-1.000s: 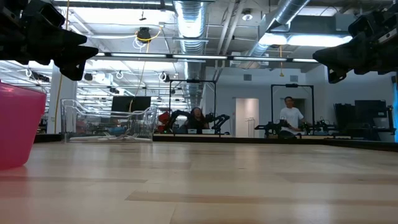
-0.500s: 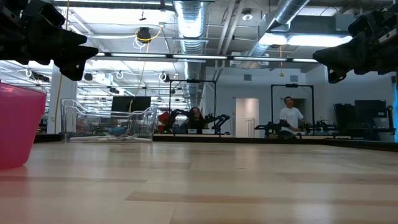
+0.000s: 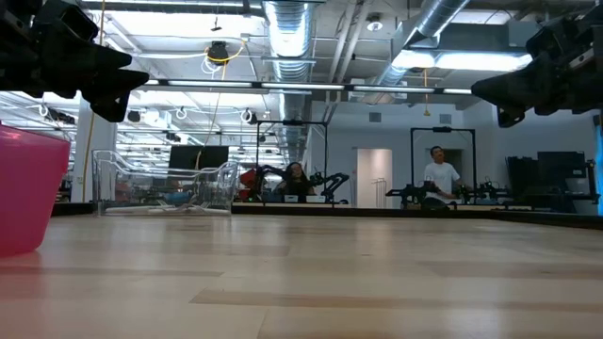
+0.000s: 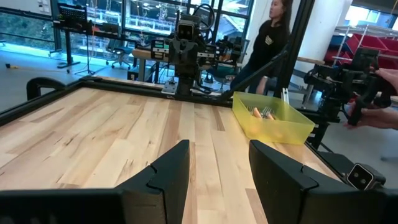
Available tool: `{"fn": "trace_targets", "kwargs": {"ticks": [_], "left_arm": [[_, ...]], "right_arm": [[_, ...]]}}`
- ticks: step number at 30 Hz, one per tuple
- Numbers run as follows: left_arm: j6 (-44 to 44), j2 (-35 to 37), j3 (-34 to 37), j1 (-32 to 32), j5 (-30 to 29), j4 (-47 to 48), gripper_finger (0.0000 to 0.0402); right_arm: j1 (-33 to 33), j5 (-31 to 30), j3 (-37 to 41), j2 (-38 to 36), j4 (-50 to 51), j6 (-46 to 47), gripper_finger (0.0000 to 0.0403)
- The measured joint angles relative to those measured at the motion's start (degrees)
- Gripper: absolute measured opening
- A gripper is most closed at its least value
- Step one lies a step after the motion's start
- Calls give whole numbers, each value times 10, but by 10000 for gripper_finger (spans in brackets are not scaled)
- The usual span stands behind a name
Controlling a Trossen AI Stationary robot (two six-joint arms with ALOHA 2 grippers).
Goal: Sort silverware by color (type)
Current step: Return to Home Position
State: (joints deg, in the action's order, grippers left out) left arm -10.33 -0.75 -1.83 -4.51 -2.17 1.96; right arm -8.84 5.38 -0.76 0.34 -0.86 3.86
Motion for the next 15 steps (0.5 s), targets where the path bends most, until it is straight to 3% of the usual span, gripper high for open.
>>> {"fn": "trace_targets", "kwargs": {"ticks": [15], "left_arm": [[0,0,0,0,0,0,151]], "right_arm": [[0,0,-5,0,7,-4,60]]}}
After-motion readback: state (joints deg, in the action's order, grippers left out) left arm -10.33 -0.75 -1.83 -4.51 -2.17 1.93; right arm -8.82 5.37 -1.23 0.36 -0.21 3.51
